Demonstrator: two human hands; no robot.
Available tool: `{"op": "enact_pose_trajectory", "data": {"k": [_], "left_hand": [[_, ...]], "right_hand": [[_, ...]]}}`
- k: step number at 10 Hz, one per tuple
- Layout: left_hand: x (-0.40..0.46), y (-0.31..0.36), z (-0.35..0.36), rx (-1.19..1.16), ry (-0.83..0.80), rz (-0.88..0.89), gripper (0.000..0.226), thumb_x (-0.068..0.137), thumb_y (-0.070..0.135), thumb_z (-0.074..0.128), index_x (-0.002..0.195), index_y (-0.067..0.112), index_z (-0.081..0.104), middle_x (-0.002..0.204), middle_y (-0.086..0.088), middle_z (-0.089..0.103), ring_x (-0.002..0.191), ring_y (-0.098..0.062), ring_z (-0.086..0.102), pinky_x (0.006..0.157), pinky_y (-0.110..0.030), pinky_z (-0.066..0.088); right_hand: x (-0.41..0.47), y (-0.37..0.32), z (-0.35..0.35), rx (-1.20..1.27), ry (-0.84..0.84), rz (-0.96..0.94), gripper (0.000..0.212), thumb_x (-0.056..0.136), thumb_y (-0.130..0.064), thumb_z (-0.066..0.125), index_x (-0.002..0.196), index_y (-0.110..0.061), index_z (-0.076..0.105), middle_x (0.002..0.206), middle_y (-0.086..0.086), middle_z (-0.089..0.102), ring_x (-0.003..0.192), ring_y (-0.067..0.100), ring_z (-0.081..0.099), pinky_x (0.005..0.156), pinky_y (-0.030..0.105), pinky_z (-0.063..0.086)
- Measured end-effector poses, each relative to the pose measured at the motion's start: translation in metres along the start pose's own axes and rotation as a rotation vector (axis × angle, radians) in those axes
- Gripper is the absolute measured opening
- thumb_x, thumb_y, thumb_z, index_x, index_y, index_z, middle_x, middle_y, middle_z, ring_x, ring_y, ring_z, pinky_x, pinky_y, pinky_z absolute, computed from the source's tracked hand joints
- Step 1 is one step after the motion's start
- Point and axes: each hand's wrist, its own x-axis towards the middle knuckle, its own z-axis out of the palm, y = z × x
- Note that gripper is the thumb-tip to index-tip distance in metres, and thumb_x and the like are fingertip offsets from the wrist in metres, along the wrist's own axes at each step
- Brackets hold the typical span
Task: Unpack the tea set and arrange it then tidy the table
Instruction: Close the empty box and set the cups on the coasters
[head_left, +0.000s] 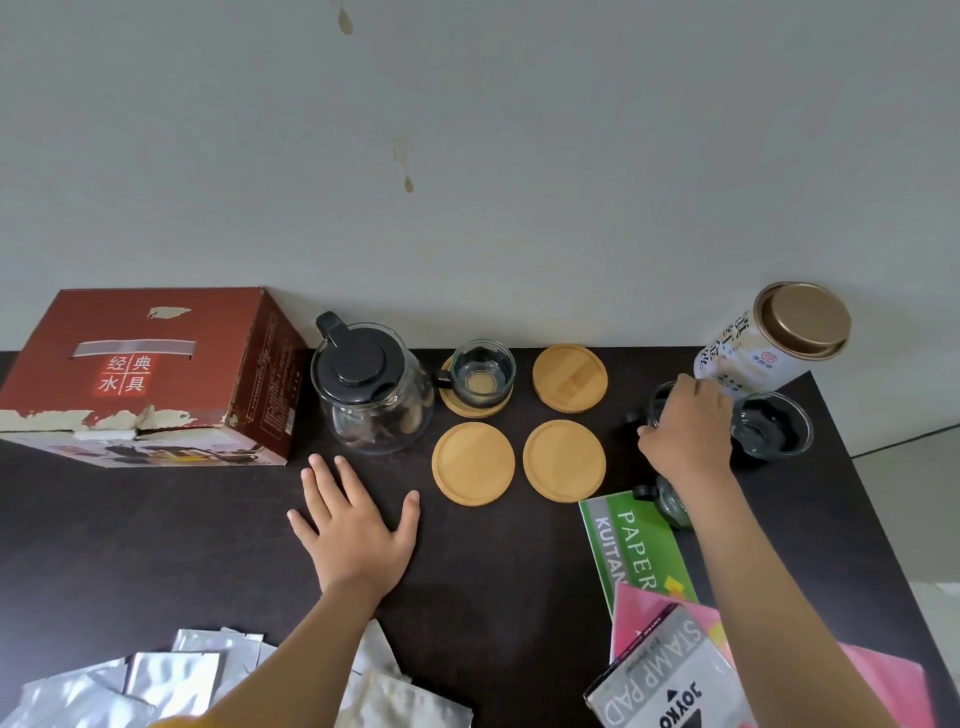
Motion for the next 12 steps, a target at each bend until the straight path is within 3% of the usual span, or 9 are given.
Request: {"op": "enact_pose_trajectory", "data": {"k": [3,4,6,9,12], "left_hand": [[0.0,-0.001,0.0,0.002,0.0,0.001,0.1,0.077,0.074,0.022,0.149,0.004,0.014,0.158,-0.018,0.005,0.145,-0.033,0.001,0.11,-0.062,0.014],[0.0,-0.001,0.0,0.005,-0.003,0.0,0.1,0.078,0.074,0.022,0.149,0.004,0.015,0.158,-0.018,0.006,0.145,-0.033,0.002,0.11,-0.062,0.014],[0.0,0.001,0.0,-0.004,0.007,0.002,0.099,0.078,0.073,0.023,0.148,0.003,0.016,0.157,-0.019,0.008,0.145,-0.034,0.004,0.11,-0.062,0.015],[0.0,0.001,0.001,0.008,0.003,-0.003,0.1,0.077,0.074,0.021,0.149,0.005,0.014,0.158,-0.017,0.005,0.146,-0.032,0.001,0.111,-0.061,0.013],[0.0,0.0,0.001,0.013,0.004,-0.004,0.099,0.077,0.073,0.021,0.149,0.005,0.015,0.158,-0.017,0.005,0.146,-0.032,0.002,0.111,-0.061,0.014]], "right_hand": [[0.007,-0.004,-0.006,-0.118,-0.025,0.006,0.066,0.076,-0.029,0.078,0.124,-0.001,0.043,0.131,0.021,0.046,0.12,0.043,0.044,0.098,0.046,0.038],[0.009,-0.012,-0.011,-0.005,-0.041,0.022,0.068,0.076,-0.027,0.079,0.129,-0.004,0.043,0.135,0.018,0.04,0.123,0.044,0.039,0.093,0.05,0.042],[0.002,-0.049,-0.003,0.228,0.033,-0.146,0.07,0.075,-0.03,0.079,0.133,-0.009,0.046,0.132,0.013,0.042,0.12,0.036,0.036,0.075,0.034,0.037],[0.013,-0.093,0.014,0.228,-0.028,-0.234,0.069,0.076,-0.033,0.079,0.133,-0.013,0.045,0.133,0.007,0.039,0.123,0.03,0.032,0.069,0.031,0.04],[0.01,-0.086,0.026,0.279,0.063,-0.205,0.073,0.079,-0.031,0.074,0.141,-0.013,0.038,0.137,0.008,0.036,0.123,0.03,0.029,0.068,0.03,0.042]]}}
